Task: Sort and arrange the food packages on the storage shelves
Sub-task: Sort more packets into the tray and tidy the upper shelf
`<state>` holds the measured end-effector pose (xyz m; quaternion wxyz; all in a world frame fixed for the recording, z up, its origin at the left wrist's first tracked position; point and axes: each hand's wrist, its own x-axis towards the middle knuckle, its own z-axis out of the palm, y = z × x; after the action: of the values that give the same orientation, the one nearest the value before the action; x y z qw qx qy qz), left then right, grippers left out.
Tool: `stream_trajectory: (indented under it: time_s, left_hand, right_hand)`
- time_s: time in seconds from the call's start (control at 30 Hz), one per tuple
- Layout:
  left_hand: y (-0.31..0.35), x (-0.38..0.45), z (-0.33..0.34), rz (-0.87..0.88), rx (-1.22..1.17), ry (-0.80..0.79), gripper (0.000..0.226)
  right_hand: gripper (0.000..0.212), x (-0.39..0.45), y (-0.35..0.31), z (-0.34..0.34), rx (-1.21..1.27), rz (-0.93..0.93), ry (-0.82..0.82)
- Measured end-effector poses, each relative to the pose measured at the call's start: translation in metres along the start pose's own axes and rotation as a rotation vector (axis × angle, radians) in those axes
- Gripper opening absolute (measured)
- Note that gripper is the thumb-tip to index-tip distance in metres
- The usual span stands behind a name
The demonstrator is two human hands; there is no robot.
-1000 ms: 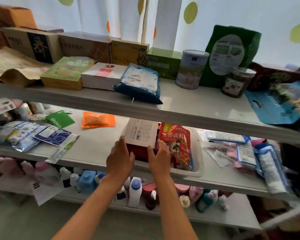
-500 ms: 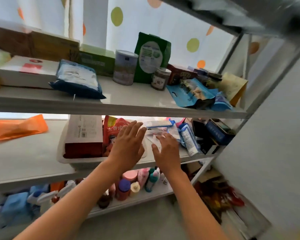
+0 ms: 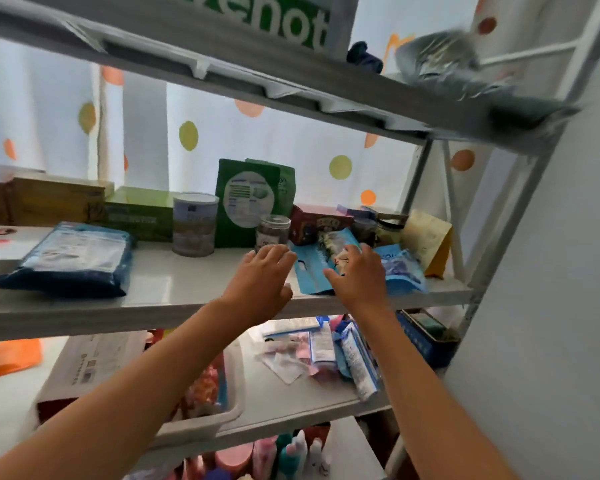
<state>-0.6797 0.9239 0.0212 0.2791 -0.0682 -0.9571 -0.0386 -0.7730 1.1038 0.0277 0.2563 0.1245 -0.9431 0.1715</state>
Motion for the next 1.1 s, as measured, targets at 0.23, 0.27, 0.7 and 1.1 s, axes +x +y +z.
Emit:
stream_trajectory:
  time_s: [0.23,0.27,0.7,1.1]
  left_hand:
    - [-0.004,0.036,0.061,-0.231,0.04,-0.289,0.044]
    - [-0.007,0.034,0.07,-0.256,0.074,-0.308,0.042]
    - [-0.02,0.033,0.104,-0.233,0.226,-0.276,0.049]
    - [-0.022,0.036,0.107,-0.26,0.204,-0.286,0.05]
  right_hand:
    - [0.11,0.049,0.022,0.015,-0.217,0.17,-0.297]
    - [0.111,0.051,0.023,0.018,-0.23,0.174,-0.303]
    - [0.083,0.061,0.031,0.034,-0.106,0.164,-0.27]
    - [0.069,0.045,0.047,0.044,0.399,0.325,0.016]
